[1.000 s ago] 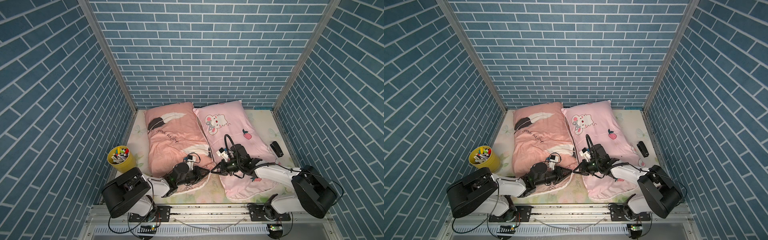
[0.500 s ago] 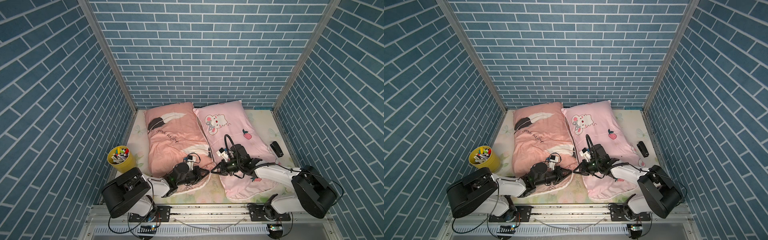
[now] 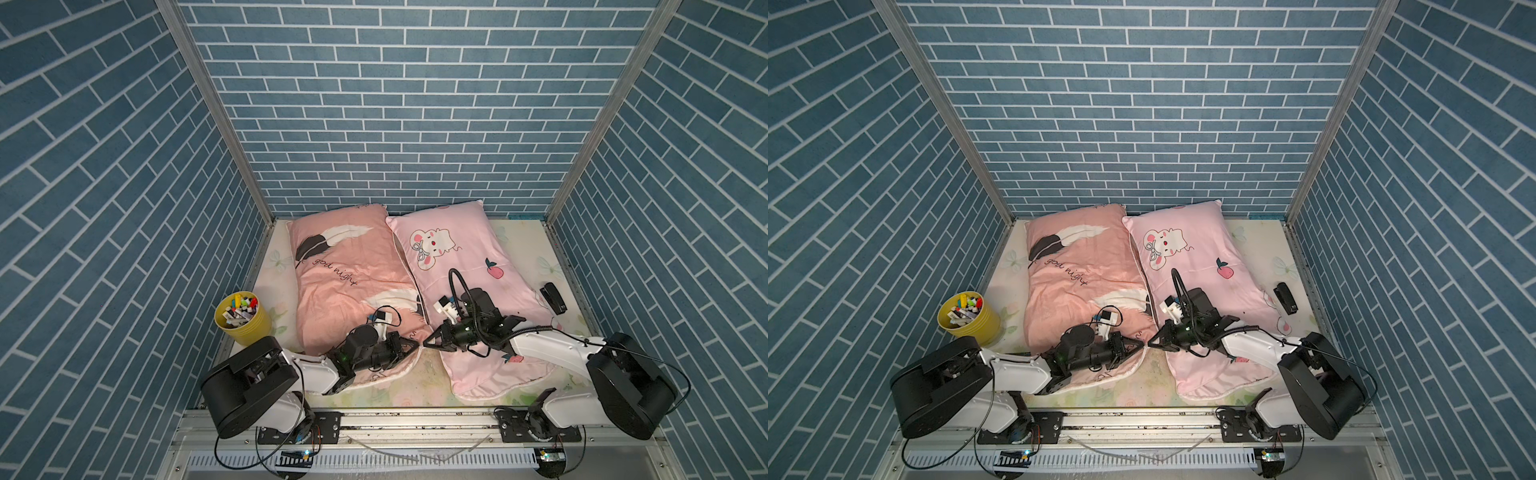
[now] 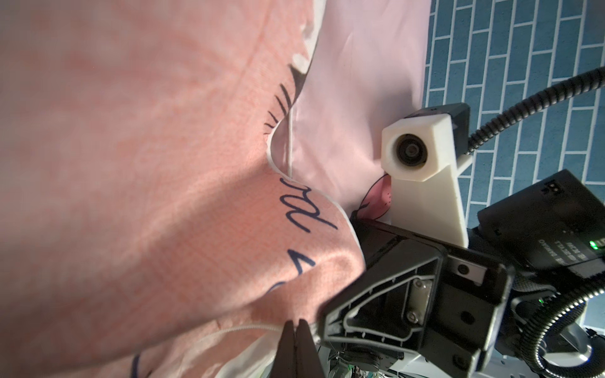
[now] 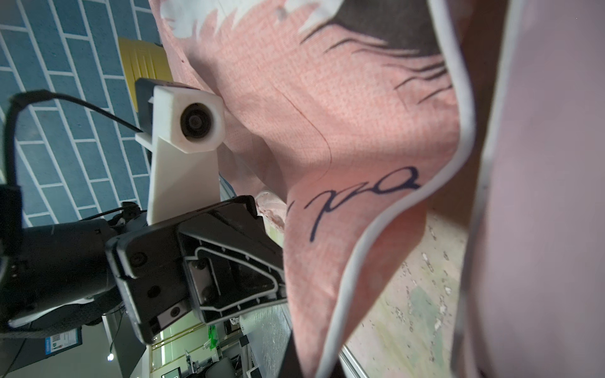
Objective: Zip up pillowcases
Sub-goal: Zip the zipper on the pillowcase.
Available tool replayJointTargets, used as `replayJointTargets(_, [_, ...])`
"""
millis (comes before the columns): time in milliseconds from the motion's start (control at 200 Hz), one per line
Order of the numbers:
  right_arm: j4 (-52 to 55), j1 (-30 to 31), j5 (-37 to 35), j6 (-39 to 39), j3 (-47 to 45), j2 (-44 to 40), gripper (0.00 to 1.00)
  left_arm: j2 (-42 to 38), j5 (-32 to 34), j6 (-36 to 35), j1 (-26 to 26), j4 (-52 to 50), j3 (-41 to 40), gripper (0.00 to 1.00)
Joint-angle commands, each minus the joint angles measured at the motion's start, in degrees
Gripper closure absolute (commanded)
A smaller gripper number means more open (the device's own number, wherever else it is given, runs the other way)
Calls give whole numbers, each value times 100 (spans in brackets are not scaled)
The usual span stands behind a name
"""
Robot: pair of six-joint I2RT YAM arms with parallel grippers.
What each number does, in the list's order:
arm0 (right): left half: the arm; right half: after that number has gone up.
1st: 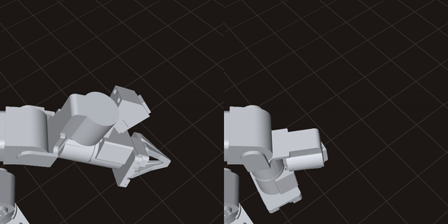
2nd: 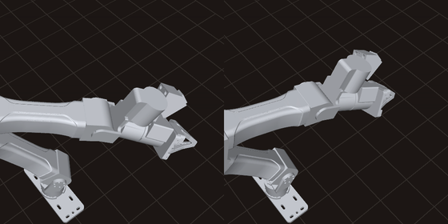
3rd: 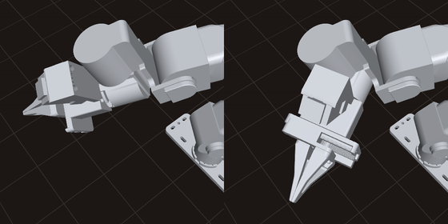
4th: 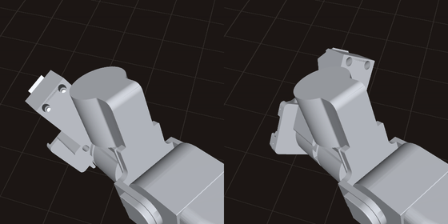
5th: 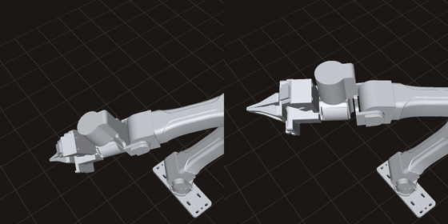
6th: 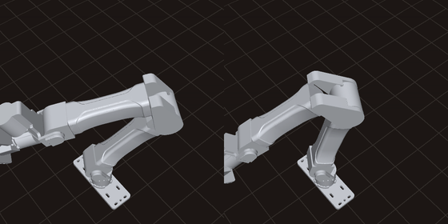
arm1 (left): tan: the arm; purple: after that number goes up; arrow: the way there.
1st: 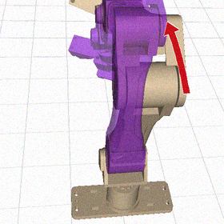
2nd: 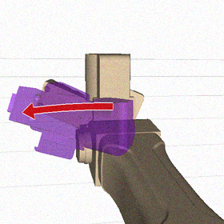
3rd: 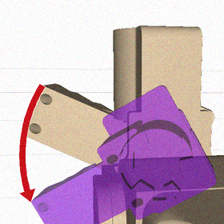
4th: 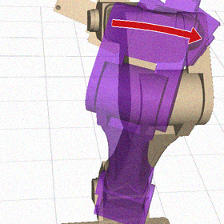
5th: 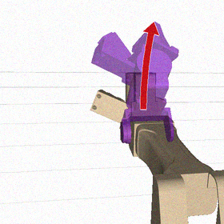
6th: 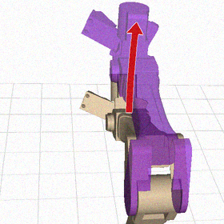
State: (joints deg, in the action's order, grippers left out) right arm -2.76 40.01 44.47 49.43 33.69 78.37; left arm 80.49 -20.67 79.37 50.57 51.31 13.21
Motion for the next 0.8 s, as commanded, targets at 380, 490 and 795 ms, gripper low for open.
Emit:
replayJointTargets(380, [1350,-64,-775,-1027,934,-310,100,-2121,542,-940,6,-3974,388,100])
replayJointTargets(490, [1503,-50,-1001,-1191,1067,-321,100,-2498,690,-1142,2,-4757,498,100])
replayJointTargets(795, [2118,-65,-1366,-1647,1626,-159,100,-3005,917,-1565,-55,-6053,713,100])
